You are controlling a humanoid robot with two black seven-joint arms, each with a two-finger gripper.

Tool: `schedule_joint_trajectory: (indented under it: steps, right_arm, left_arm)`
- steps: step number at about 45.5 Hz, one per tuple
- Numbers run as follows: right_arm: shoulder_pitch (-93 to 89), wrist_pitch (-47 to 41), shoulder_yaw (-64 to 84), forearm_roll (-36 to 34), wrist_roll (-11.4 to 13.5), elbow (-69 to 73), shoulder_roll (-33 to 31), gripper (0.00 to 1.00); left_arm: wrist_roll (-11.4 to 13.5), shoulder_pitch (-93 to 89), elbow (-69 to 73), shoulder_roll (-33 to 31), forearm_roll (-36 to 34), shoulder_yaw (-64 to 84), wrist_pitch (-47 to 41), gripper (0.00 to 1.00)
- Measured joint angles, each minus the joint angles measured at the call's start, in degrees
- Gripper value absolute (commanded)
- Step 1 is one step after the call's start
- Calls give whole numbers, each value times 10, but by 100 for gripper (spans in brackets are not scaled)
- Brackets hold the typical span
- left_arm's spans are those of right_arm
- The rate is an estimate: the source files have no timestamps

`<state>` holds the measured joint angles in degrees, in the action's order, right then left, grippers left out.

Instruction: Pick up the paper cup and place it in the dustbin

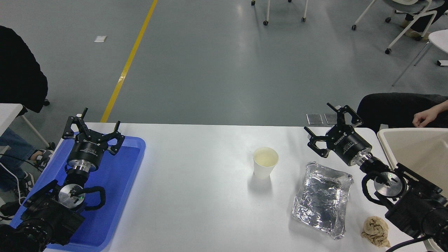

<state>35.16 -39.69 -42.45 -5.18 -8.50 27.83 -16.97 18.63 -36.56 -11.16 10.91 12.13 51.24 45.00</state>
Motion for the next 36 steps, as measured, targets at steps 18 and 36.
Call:
schedule_joint_trajectory:
  steps: [18,36]
  right_arm:
    - [1,0,0,3,1,1,-1,100]
    - [21,2,11,29,1,6,1,100]
  left_arm:
    - [0,0,0,0,0,0,0,100]
    - [0,0,0,0,0,0,0,100]
